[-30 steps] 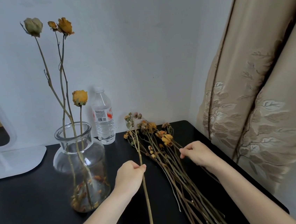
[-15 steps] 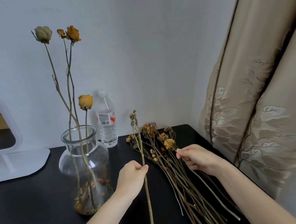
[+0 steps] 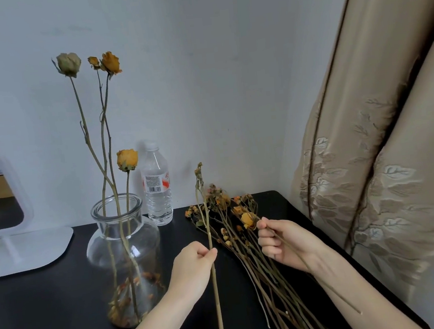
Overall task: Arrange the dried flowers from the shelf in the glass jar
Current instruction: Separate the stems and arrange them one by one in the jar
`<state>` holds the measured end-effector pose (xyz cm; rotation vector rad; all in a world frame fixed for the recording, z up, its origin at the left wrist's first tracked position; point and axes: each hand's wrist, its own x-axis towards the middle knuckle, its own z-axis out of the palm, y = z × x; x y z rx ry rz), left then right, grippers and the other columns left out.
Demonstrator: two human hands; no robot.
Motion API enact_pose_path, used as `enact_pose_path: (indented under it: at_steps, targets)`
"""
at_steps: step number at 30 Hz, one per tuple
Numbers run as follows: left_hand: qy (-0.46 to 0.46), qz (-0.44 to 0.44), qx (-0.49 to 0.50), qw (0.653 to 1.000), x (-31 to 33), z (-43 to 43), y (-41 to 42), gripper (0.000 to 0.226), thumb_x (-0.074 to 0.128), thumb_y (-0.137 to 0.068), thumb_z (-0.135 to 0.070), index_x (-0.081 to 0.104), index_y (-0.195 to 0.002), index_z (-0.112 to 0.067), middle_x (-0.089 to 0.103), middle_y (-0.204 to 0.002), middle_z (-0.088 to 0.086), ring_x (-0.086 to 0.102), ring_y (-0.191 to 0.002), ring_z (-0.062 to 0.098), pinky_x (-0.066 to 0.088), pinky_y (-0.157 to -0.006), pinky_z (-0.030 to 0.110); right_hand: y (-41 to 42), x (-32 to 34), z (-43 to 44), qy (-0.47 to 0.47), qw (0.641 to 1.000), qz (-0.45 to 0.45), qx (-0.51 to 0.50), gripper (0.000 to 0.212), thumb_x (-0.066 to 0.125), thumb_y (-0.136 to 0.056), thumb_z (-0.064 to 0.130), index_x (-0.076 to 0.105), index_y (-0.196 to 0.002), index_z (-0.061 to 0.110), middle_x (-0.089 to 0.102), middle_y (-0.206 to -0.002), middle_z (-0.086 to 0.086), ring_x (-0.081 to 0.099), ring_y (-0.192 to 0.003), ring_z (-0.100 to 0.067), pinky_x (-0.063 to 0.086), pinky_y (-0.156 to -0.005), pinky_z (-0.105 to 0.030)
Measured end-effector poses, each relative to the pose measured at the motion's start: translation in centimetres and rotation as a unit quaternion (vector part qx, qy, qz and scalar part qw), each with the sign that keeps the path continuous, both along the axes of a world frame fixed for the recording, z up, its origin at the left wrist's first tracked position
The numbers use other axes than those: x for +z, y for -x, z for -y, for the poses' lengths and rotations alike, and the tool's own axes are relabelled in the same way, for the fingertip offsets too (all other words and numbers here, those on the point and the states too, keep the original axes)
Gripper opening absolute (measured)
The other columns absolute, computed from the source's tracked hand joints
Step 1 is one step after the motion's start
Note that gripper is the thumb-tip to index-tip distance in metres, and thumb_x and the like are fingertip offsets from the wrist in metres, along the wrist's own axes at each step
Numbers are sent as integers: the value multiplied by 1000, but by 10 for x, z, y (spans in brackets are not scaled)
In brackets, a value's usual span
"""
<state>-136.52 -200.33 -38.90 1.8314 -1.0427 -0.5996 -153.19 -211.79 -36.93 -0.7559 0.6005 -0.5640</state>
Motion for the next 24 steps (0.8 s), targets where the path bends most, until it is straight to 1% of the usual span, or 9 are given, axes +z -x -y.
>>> enact_pose_path:
  at_steps: [4, 6, 10, 13, 15, 19, 20, 22, 24]
  targets:
    - [9, -5, 1, 1000, 4, 2, -3, 23, 54, -91, -25, 56, -73, -13, 49, -65, -2, 45, -61, 11, 36, -57, 27, -2, 4, -6, -76, 993, 87, 8, 17, 44, -87, 11, 48, -70, 12, 31, -55, 4, 28, -39, -7, 21, -36, -18]
    - [10, -8, 3, 1000, 5, 2, -4, 23, 54, -91, -25, 57, -73, -12, 49, -65, -1, 45, -60, 11, 35, -55, 26, -5, 4, -8, -75, 994, 78, -3, 18, 45, -84, 9, 48, -66, 13, 31, -54, 4, 27, -39, -8, 20, -36, -18]
    - [17, -19, -2, 1000, 6, 1, -3, 23, 55, -91, -23, 56, -71, -10, 46, -61, -2, 42, -57, 11, 32, -52, 26, -13, -1, -13, -21, 999, -20, -18, 34, 45, -94, 21, 47, -61, 15, 32, -52, 5, 26, -39, -6, 21, -34, -17]
    - [23, -16, -5, 1000, 8, -1, -4, 24, 55, -91, -22, 55, -70, -11, 45, -60, -3, 41, -56, 11, 32, -51, 25, -16, -3, -17, 86, 987, -135, -16, 38, 49, -95, 28, 49, -59, 16, 34, -52, 5, 26, -42, -6, 22, -35, -16]
    - [21, -14, -4, 1000, 7, -2, -5, 24, 55, -91, -22, 55, -70, -10, 45, -60, -3, 40, -55, 10, 31, -50, 25, -15, -2, -18, 196, 949, -247, -3, 36, 49, -95, 29, 52, -62, 16, 34, -51, 6, 26, -43, -7, 24, -38, -17]
    - [10, -12, -2, 1000, 3, -7, -6, 23, 55, -91, -22, 55, -70, -11, 46, -62, -2, 41, -57, 10, 32, -51, 24, -17, -3, -22, 394, 807, -439, 32, 31, 50, -94, 31, 64, -70, 17, 39, -46, 9, 35, -37, -3, 31, -42, -14]
    - [7, -12, -1, 1000, 1, -7, -6, 23, 55, -91, -22, 56, -71, -11, 46, -62, -2, 41, -57, 10, 32, -52, 24, -18, -5, -22, 422, 777, -465, 39, 30, 51, -93, 32, 65, -71, 17, 45, -49, 8, 42, -40, -2, 35, -45, -13]
    - [4, -15, -2, 1000, 0, -8, -6, 22, 55, -90, -23, 57, -72, -10, 46, -61, -3, 41, -56, 10, 31, -50, 24, -23, -10, -23, 458, 732, -502, 56, 25, 54, -92, 31, 67, -78, 16, 59, -67, 6, 56, -60, -2, 45, -60, -17]
    - [3, -9, -4, 1000, 2, -8, -6, 22, 56, -90, -23, 60, -74, -9, 47, -61, -3, 42, -56, 9, 31, -50, 23, -26, -12, -23, 470, 711, -519, 67, 20, 55, -91, 31, 66, -80, 17, 64, -80, 3, 61, -74, -7, 49, -70, -20]
